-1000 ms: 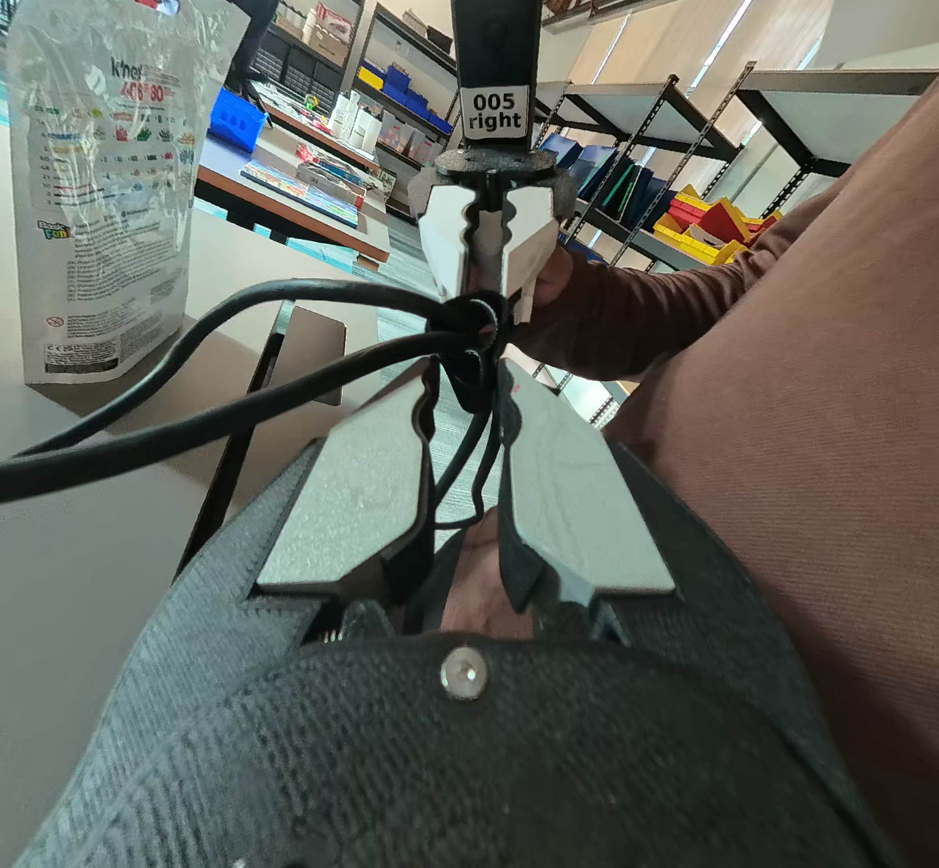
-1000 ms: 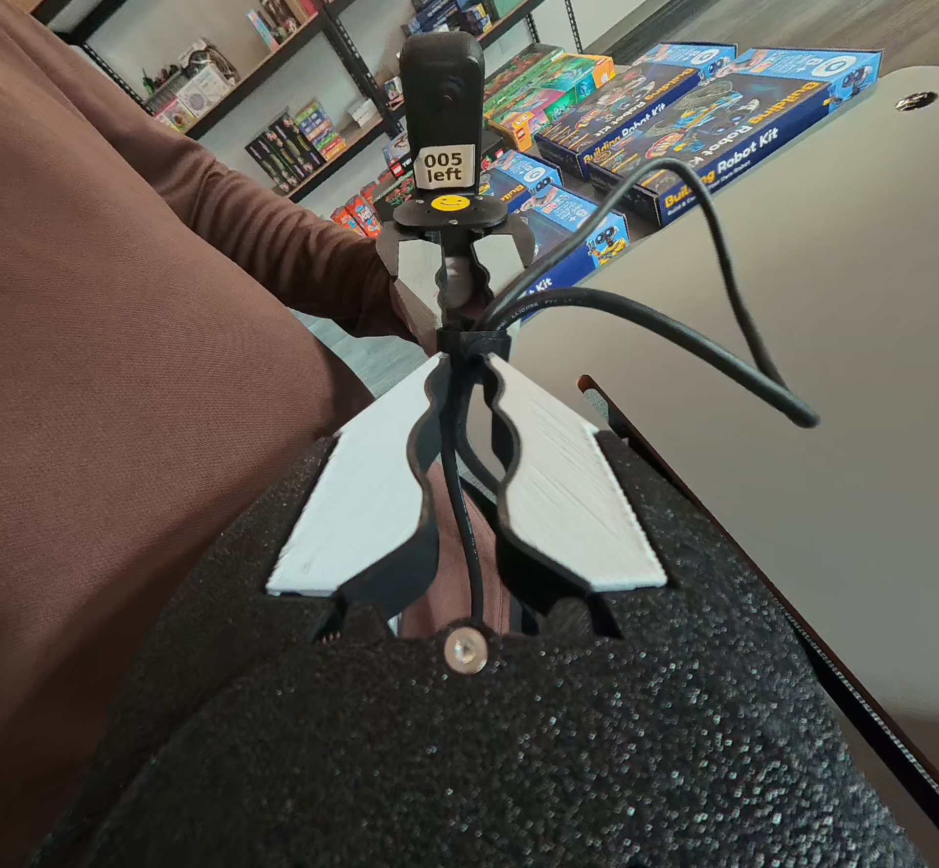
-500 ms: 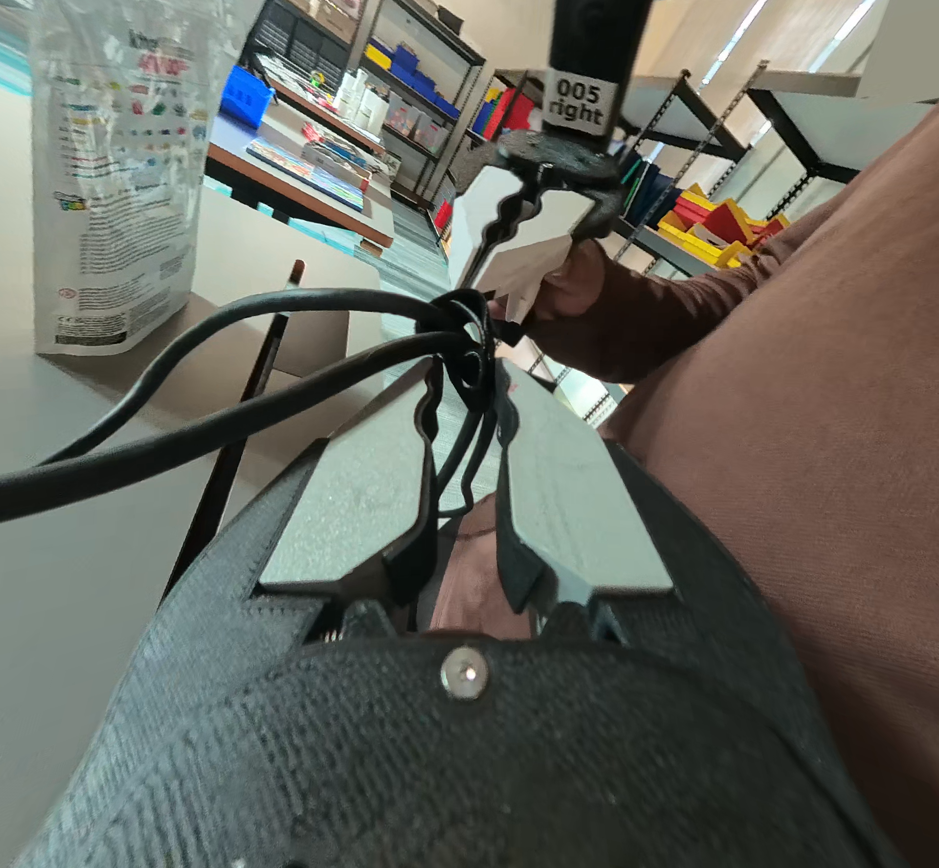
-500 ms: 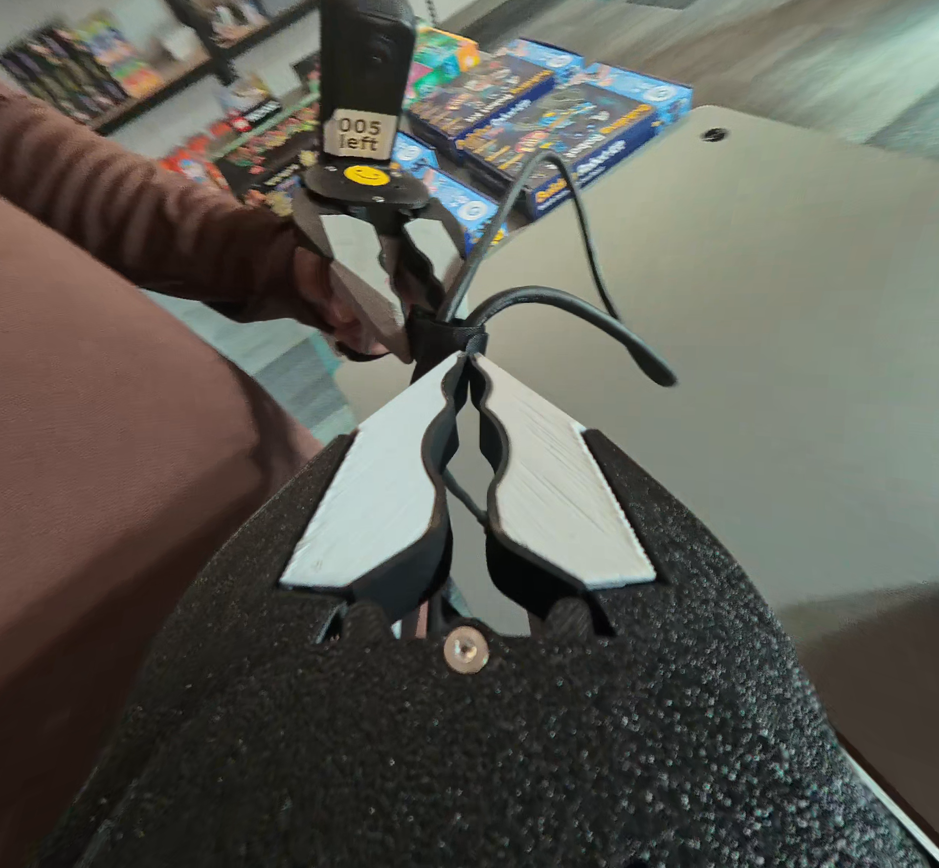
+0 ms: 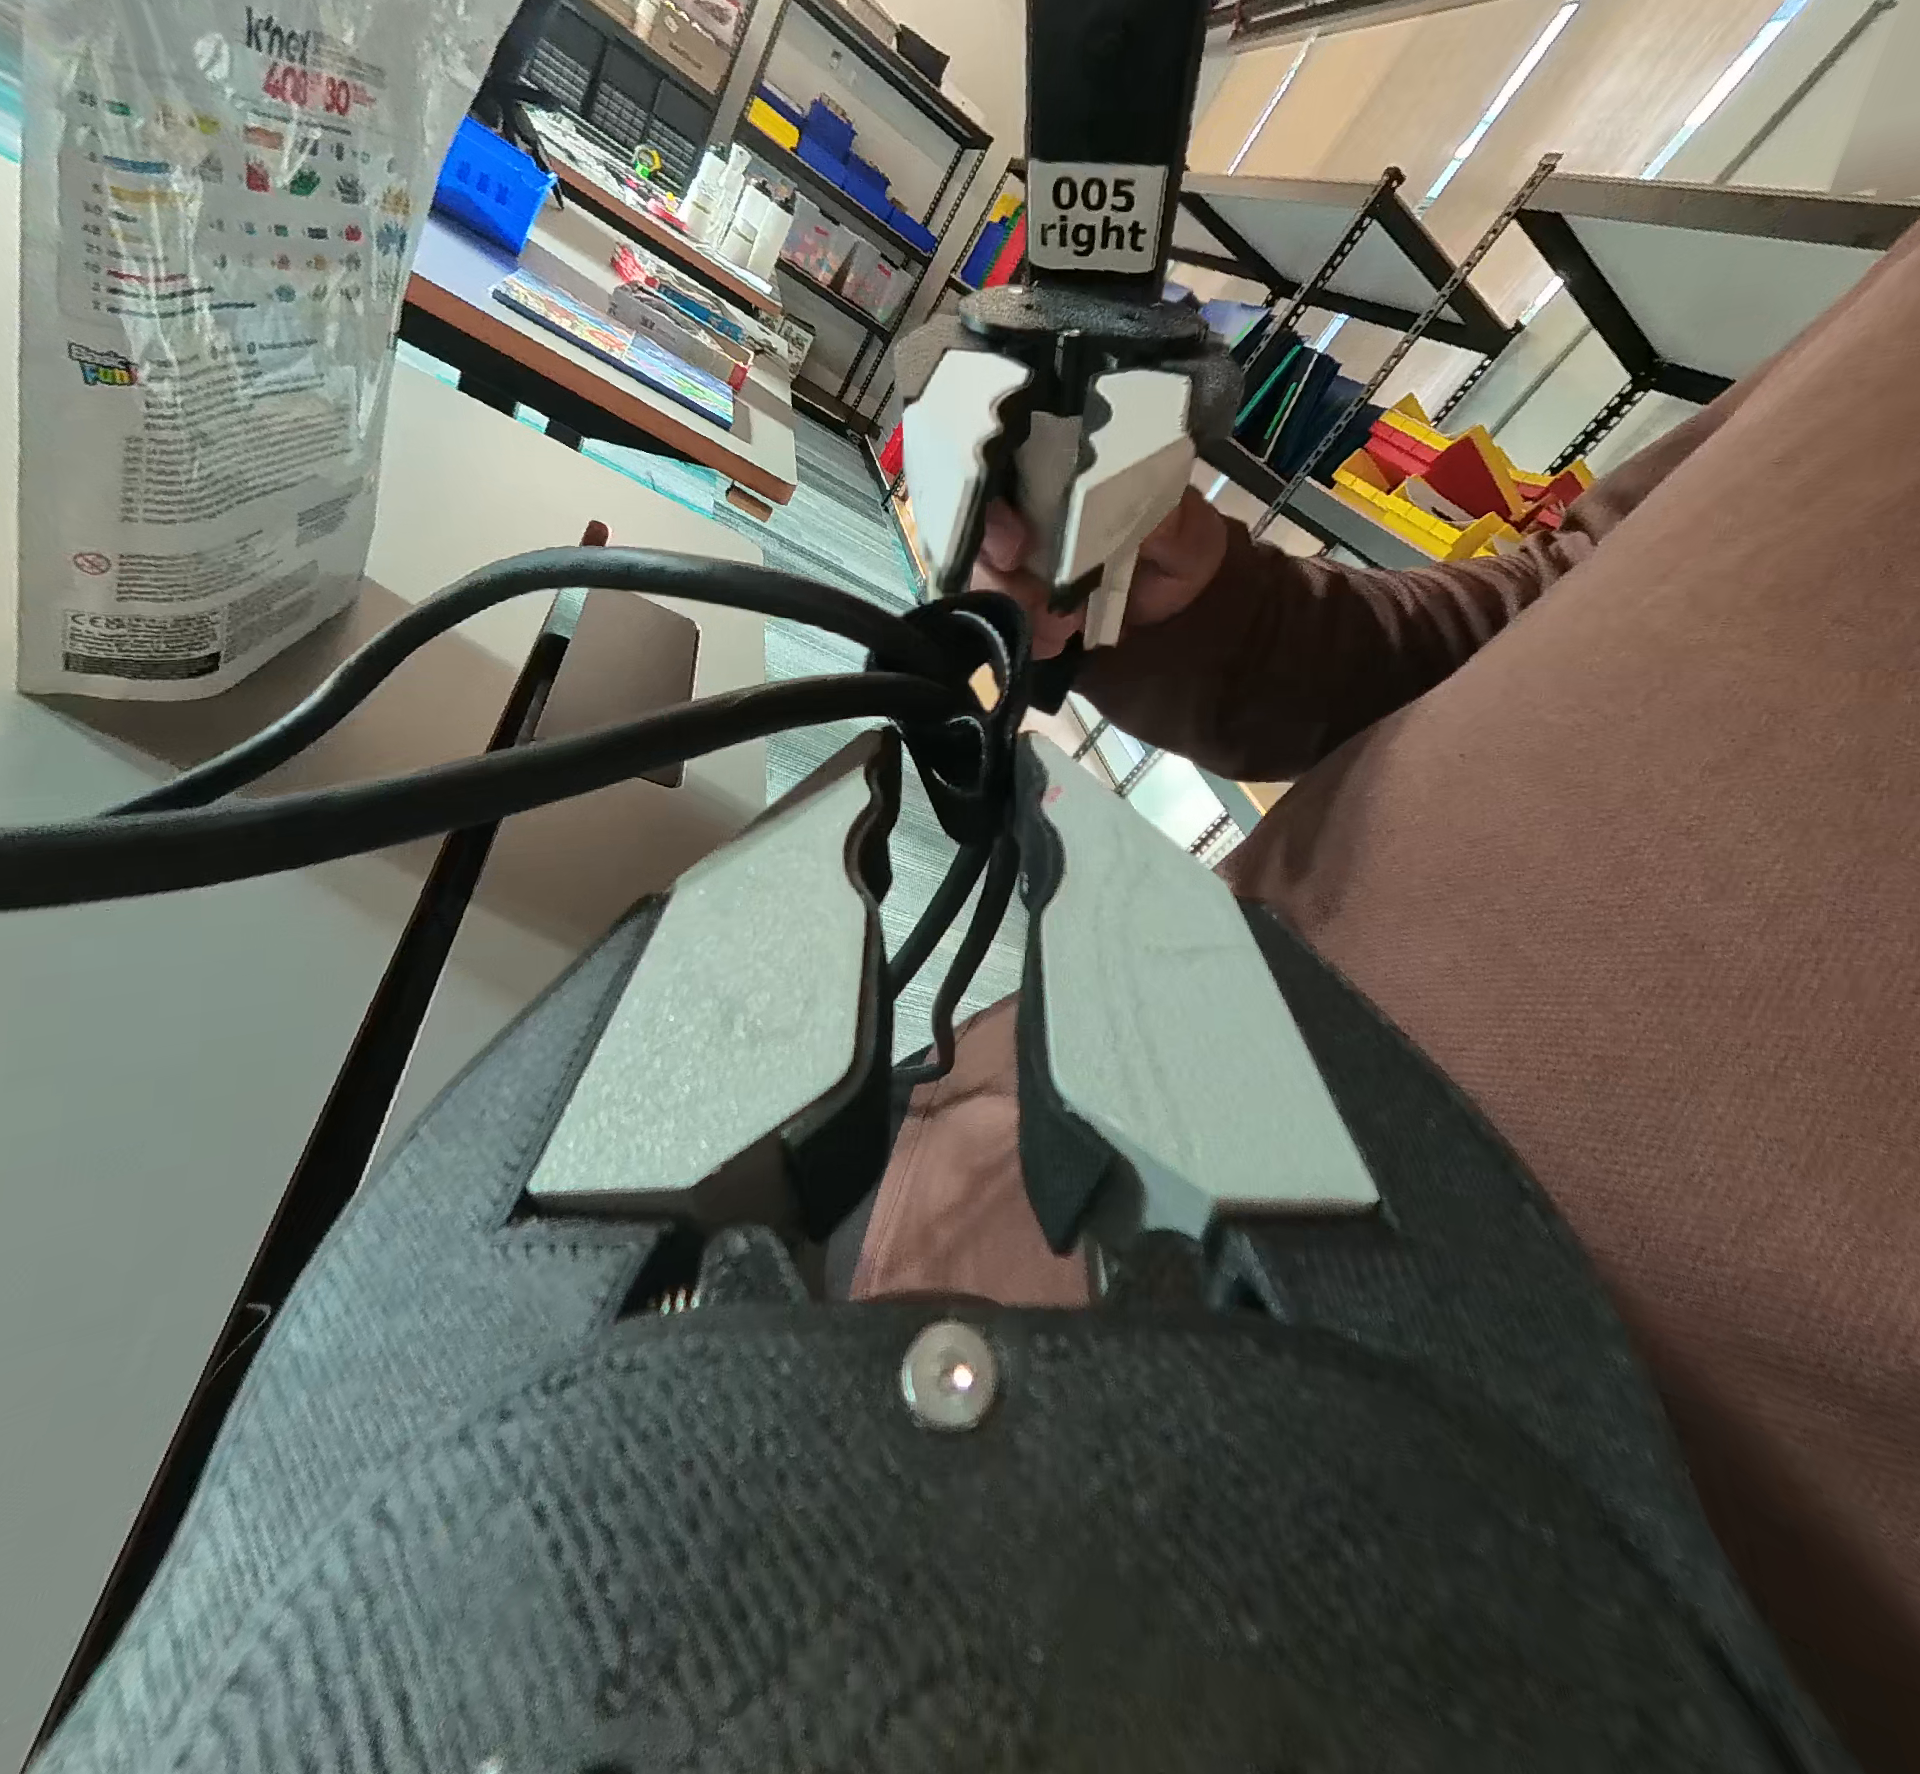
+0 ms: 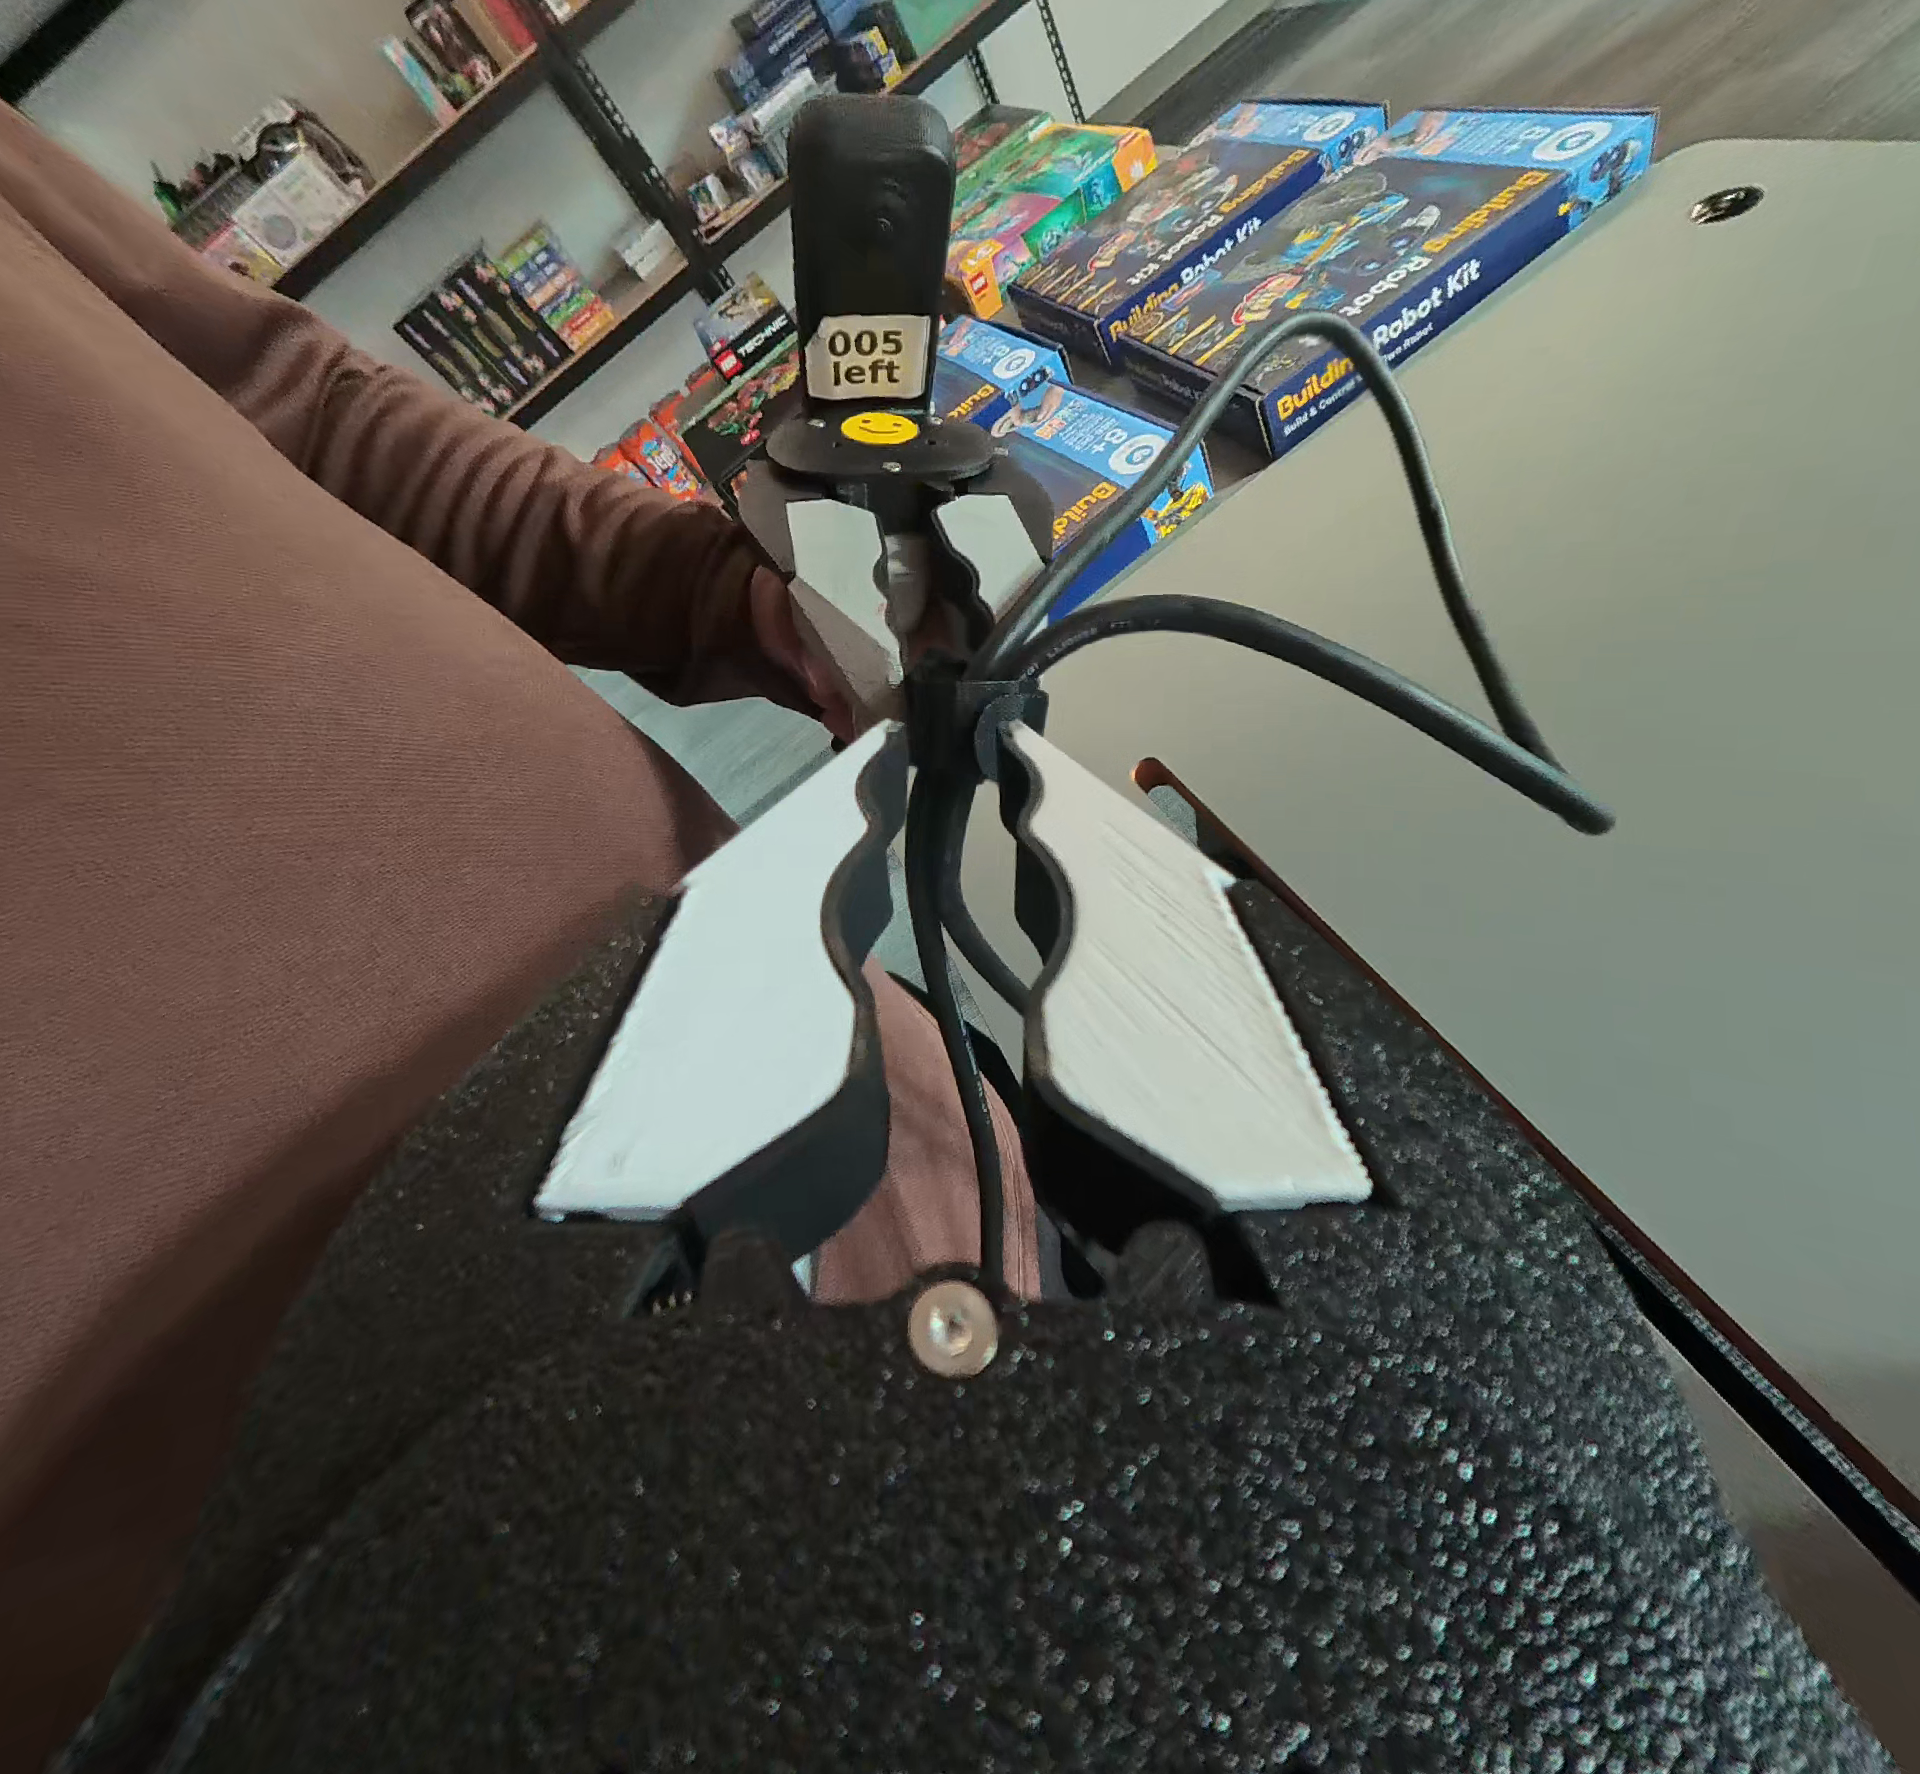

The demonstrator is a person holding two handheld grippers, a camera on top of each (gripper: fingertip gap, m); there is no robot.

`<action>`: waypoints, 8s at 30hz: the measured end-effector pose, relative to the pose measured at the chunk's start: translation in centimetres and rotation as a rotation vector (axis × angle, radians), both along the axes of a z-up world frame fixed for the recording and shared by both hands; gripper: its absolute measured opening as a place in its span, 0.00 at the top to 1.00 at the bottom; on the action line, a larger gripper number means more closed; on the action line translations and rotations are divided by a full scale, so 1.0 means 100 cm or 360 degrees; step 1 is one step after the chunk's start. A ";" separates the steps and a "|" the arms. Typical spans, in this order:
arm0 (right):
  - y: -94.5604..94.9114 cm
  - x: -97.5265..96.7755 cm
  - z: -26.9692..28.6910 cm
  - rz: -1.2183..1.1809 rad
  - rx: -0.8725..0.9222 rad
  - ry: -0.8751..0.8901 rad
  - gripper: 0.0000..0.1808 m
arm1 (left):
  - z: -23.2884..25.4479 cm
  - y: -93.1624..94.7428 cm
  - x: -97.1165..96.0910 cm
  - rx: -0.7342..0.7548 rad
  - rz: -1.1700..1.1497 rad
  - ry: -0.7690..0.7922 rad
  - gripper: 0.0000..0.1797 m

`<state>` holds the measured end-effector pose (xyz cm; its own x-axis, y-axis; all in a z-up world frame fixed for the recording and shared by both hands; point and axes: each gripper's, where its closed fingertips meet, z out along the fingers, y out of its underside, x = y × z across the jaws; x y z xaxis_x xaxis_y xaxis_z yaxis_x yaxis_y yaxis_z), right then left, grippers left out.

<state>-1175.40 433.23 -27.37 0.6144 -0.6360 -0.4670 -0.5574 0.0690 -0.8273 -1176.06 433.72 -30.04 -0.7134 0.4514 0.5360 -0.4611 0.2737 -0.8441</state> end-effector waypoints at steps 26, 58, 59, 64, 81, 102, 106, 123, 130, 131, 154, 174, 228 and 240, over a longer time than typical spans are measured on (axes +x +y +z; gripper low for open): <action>-0.012 0.010 -0.018 -0.0140 0.0138 0.0154 0.85 | -0.009 0.000 0.002 0.0050 0.0027 0.0064 0.89; -0.008 0.015 -0.037 -0.0253 -0.0475 0.0034 1.00 | -0.022 0.000 0.000 0.0150 -0.0013 0.0058 0.89; -0.007 0.015 -0.037 -0.0251 -0.0433 0.0048 1.00 | -0.022 0.000 0.000 0.0145 -0.0018 0.0054 0.89; -0.019 0.023 -0.043 -0.0422 -0.0355 0.0137 1.00 | -0.020 -0.002 0.008 0.0108 0.0014 0.0087 0.89; -0.030 0.048 -0.038 -0.0563 -0.0477 0.0143 1.00 | -0.089 0.023 0.078 0.0659 0.0635 0.0113 0.91; -0.021 0.062 -0.038 -0.0585 0.0029 0.0250 1.00 | -0.004 -0.007 0.005 0.0136 0.0134 0.0155 0.99; -0.004 0.059 -0.075 -0.0564 0.0217 0.0458 1.00 | 0.020 -0.001 -0.024 -0.0094 -0.0161 0.0170 0.98; -0.067 0.097 -0.010 -0.0502 0.0336 -0.0019 1.00 | -0.034 -0.008 0.041 0.0186 0.0082 0.0782 0.96; -0.074 0.085 -0.109 -0.0574 0.0431 0.0660 0.99 | -0.037 -0.015 0.025 0.0257 0.0095 0.0304 0.97; -0.070 0.081 -0.117 -0.0553 0.0442 0.0730 0.99 | -0.041 -0.017 0.024 0.0276 0.0111 0.0242 0.97; -0.026 0.083 -0.024 -0.0370 0.0307 0.0312 1.00 | -0.081 -0.014 0.074 0.0824 0.0386 -0.0942 0.74; -0.047 0.085 -0.026 -0.0494 0.0444 0.0358 1.00 | -0.079 -0.006 0.066 0.0610 0.0199 -0.1042 0.88; -0.034 0.065 0.008 -0.0145 0.0555 0.0219 1.00 | -0.091 0.000 0.086 0.0591 0.0399 -0.0456 0.76; -0.022 0.052 0.023 -0.0027 0.0600 0.0181 1.00 | -0.104 -0.007 0.076 0.0927 0.0223 -0.0211 0.84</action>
